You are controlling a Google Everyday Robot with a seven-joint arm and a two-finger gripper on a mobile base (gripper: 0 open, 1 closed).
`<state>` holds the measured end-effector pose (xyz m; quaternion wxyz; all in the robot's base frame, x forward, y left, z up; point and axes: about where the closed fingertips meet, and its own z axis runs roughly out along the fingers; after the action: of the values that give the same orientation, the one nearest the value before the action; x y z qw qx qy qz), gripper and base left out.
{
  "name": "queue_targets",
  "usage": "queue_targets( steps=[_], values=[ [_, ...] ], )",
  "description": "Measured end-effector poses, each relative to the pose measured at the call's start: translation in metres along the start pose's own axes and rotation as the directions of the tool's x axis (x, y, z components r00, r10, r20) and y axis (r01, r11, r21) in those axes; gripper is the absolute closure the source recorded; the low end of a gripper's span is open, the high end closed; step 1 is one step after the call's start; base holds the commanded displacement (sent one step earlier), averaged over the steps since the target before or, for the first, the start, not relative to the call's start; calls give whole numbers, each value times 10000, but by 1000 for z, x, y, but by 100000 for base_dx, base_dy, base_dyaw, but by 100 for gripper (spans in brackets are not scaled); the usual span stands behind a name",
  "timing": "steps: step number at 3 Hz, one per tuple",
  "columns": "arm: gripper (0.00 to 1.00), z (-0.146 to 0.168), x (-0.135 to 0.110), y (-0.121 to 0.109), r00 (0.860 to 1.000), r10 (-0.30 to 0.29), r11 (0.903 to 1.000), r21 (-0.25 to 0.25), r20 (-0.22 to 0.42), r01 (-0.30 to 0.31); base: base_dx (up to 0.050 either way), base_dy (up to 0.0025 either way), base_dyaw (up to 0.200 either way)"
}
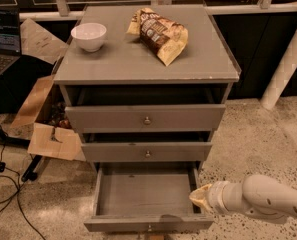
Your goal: Close bottom drawer
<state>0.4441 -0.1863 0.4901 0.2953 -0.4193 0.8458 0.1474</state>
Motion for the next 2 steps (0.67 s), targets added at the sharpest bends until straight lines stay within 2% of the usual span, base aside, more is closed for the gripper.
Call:
queue_targets(
  steps=[1, 2],
  values=[
    [100, 9, 8, 1, 9997, 222, 9997, -56, -64, -222, 0, 0, 0],
    [100, 26, 25, -1, 9998, 215, 9997, -103, -45, -216, 0, 0, 0]
  ],
)
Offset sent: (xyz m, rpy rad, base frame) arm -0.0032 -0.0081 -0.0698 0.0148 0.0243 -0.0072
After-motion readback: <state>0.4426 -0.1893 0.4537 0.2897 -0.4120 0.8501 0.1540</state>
